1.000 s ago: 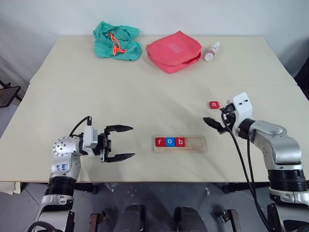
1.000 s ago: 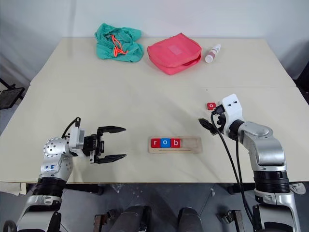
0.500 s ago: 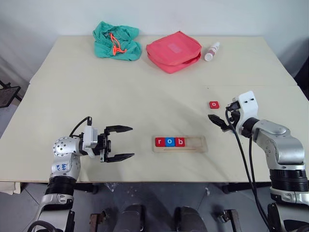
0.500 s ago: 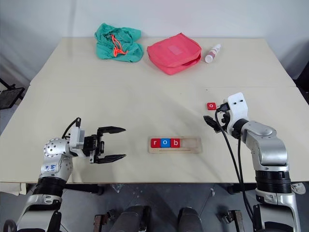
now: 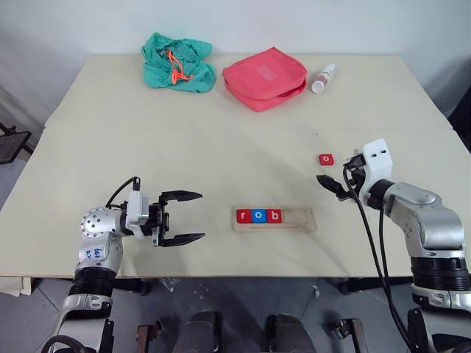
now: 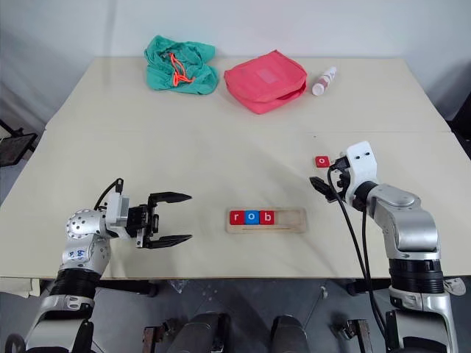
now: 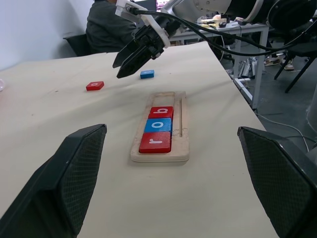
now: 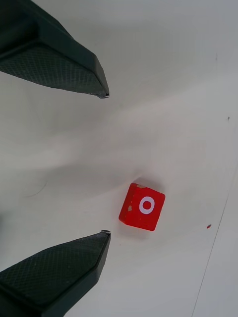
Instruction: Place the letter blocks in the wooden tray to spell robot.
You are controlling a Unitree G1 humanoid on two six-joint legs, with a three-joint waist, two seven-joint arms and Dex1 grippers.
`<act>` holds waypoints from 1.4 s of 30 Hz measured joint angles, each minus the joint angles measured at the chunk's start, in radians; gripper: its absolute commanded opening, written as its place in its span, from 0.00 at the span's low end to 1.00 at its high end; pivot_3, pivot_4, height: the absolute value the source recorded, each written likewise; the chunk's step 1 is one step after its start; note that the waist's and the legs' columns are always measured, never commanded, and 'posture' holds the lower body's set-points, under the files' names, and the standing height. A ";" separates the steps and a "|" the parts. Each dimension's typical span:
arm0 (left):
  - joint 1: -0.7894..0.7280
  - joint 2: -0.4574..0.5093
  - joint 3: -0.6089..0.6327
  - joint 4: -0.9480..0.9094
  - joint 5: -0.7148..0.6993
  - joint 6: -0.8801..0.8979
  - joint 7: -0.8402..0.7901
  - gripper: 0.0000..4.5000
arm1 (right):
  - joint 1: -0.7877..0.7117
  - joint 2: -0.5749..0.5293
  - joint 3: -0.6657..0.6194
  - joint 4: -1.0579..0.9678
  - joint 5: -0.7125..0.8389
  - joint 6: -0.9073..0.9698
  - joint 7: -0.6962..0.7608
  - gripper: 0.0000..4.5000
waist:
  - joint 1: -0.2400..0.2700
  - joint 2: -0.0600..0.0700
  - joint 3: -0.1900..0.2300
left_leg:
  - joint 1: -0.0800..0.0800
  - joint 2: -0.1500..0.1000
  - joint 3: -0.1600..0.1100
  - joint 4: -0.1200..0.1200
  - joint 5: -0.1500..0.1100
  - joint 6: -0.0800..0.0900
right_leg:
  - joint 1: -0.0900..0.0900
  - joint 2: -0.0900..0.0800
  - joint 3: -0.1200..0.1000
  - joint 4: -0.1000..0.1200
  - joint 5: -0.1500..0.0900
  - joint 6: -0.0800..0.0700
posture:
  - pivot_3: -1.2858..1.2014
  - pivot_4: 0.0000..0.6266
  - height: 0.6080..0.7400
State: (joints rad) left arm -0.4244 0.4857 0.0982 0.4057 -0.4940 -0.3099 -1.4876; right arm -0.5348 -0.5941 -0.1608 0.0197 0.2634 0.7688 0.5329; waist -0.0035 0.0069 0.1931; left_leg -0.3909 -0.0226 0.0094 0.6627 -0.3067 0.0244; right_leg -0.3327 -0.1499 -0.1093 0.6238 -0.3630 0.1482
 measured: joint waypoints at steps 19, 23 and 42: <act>0.019 0.007 0.007 -0.019 0.000 -0.001 0.015 1.00 | -0.253 0.072 0.040 0.484 -0.086 -0.223 -0.049 0.99 | -0.005 0.000 0.000 | -0.006 0.000 0.001 0.000 0.000 0.000 | -0.009 0.000 0.000 0.004 0.000 0.000 | 0.52 0.24 1.00; 0.023 0.007 0.009 -0.028 0.000 -0.001 0.020 1.00 | -0.253 0.074 0.042 0.499 -0.088 -0.235 -0.045 0.99 | -0.005 0.000 0.000 | -0.006 0.000 0.001 0.000 0.000 0.000 | -0.009 0.000 0.000 0.004 0.000 0.000 | 0.52 0.24 1.00; 0.012 0.025 0.029 0.007 0.000 -0.006 0.007 1.00 | 0.164 -0.107 -0.124 -0.169 0.105 0.000 0.087 0.99 | 0.003 0.000 0.000 | -0.009 0.000 0.000 0.002 0.000 0.000 | -0.010 0.000 -0.001 0.003 0.000 0.000 | 0.52 0.24 1.00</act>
State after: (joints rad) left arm -0.4121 0.5110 0.1270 0.4131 -0.4940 -0.3158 -1.4806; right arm -0.3706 -0.7007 -0.2848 -0.1496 0.3681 0.7692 0.6204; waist -0.0007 0.0069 0.1930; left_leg -0.4003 -0.0224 0.0090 0.6651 -0.3065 0.0245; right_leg -0.3426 -0.1499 -0.1099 0.6272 -0.3630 0.1482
